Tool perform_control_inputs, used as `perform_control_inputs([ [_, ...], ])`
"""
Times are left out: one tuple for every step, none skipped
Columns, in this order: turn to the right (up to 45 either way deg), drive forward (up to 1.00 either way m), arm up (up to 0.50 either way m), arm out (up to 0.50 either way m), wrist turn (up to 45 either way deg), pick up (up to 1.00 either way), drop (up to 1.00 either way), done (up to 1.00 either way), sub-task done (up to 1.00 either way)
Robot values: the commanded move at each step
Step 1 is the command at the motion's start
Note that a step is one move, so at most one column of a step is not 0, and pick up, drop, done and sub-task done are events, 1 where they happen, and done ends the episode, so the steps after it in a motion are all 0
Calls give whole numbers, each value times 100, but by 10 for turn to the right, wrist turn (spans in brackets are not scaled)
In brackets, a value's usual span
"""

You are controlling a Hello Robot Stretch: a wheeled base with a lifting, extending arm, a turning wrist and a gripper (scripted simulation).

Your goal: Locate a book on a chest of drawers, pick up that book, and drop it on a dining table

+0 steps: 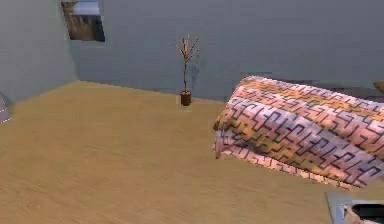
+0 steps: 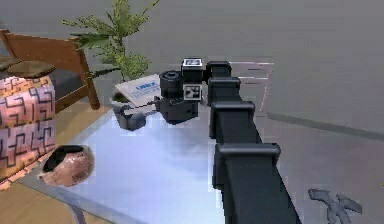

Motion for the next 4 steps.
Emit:
perform_control_inputs([
  [-450, 0, 0, 0, 0, 0, 0, 0, 0],
  [-30, 0, 0, 0, 0, 0, 0, 0, 0],
  [450, 0, 0, 0, 0, 0, 0, 0, 0],
  [450, 0, 0, 0, 0, 0, 0, 0, 0],
])
